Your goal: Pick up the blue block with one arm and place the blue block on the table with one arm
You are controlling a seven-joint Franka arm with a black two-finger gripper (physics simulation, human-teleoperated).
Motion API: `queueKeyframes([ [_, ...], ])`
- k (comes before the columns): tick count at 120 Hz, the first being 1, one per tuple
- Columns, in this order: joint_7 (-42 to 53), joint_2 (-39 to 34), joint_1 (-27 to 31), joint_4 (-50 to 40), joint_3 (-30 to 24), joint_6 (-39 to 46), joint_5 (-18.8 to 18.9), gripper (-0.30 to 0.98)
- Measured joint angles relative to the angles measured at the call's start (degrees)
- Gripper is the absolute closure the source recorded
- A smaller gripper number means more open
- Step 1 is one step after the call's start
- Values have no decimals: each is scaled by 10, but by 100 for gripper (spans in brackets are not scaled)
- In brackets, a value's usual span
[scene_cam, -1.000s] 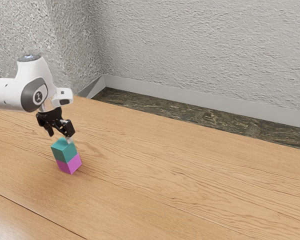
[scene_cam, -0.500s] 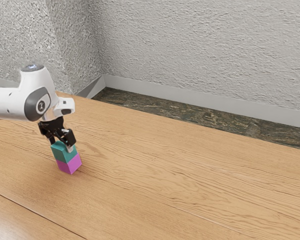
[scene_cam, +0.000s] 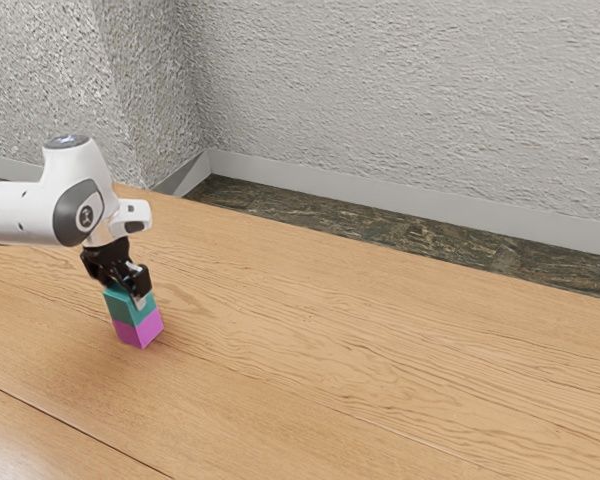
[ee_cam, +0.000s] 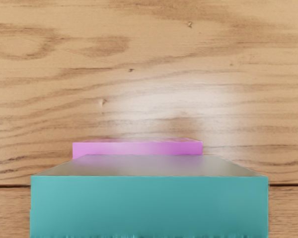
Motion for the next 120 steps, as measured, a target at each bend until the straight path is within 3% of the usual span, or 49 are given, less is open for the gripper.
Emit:
queueKeyframes([
  [27,-2,-10,-5,1,-46,-2,-10,28],
  [42,-7,-7,-39,3,-74,0,-20,29],
  [72,-20,43,-39,3,-96,24,-33,31],
  [96,-23,53,-39,3,-99,33,-55,16],
  [102,-23,33,-40,21,-98,28,-57,13],
  [120,-25,-5,-33,201,-59,-93,-60,8],
])
